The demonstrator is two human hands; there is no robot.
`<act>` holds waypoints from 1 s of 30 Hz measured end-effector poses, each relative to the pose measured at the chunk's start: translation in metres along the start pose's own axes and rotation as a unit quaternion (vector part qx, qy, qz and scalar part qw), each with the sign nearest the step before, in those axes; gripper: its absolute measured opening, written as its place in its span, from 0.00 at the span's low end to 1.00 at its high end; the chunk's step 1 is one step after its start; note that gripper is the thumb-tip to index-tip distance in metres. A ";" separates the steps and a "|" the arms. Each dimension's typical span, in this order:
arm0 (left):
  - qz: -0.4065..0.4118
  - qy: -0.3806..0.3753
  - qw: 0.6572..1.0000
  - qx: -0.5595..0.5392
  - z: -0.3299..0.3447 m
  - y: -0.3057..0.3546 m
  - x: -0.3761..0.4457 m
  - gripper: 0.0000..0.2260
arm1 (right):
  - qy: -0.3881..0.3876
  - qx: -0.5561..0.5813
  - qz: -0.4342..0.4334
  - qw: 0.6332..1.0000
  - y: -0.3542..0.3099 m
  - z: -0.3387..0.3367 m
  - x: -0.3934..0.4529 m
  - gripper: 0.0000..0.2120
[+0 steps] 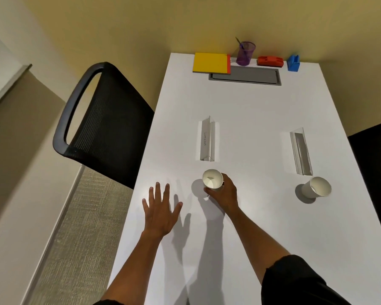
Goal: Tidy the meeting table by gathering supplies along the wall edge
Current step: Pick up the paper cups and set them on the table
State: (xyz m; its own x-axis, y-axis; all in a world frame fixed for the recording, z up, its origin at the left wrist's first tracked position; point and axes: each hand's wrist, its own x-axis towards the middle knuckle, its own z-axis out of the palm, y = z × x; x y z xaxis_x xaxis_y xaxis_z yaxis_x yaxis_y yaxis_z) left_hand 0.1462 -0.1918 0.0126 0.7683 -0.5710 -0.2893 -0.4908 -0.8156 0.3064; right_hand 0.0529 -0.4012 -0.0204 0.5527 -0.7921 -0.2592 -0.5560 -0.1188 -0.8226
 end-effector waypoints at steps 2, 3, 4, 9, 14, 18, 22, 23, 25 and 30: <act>-0.001 -0.001 1.000 -0.001 0.000 0.002 0.007 0.41 | 0.000 -0.004 0.000 1.000 -0.002 0.002 0.007 0.32; -0.001 -0.001 1.000 -0.003 0.000 0.003 0.009 0.41 | 0.000 -0.005 0.000 1.000 -0.003 0.003 0.010 0.32; -0.002 -0.004 1.000 -0.004 0.001 0.004 0.013 0.41 | 0.000 -0.006 0.002 1.000 -0.004 0.004 0.013 0.32; -0.006 -0.015 1.000 -0.001 0.005 0.008 0.026 0.39 | -0.006 -0.017 0.007 1.000 -0.003 0.012 0.025 0.33; -0.013 -0.029 0.999 0.005 0.007 0.010 0.028 0.37 | 0.000 -0.032 -0.002 0.999 -0.006 0.016 0.032 0.32; -0.016 -0.036 0.999 0.001 0.007 0.010 0.026 0.37 | 0.002 -0.035 -0.006 0.999 -0.007 0.017 0.036 0.32; -0.022 -0.037 0.999 0.003 0.007 0.007 0.023 0.37 | 0.003 -0.037 -0.011 0.999 -0.010 0.017 0.037 0.31; -0.021 -0.036 0.999 0.003 0.007 0.006 0.023 0.37 | 0.004 -0.036 -0.015 0.999 -0.009 0.018 0.038 0.31; -0.022 -0.034 0.999 0.006 0.007 0.004 0.022 0.38 | 0.004 -0.043 -0.017 0.999 -0.010 0.019 0.039 0.31; -0.021 -0.032 0.999 0.004 0.006 0.001 0.017 0.39 | -0.019 -0.045 -0.013 0.999 -0.011 0.020 0.037 0.35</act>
State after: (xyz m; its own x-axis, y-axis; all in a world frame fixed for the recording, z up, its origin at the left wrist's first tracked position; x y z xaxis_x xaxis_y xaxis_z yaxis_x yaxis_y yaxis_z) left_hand 0.1561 -0.2028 0.0027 0.7611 -0.5405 -0.3586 -0.4620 -0.8398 0.2852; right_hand 0.0921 -0.4174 -0.0313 0.5895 -0.7655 -0.2580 -0.5940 -0.1944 -0.7806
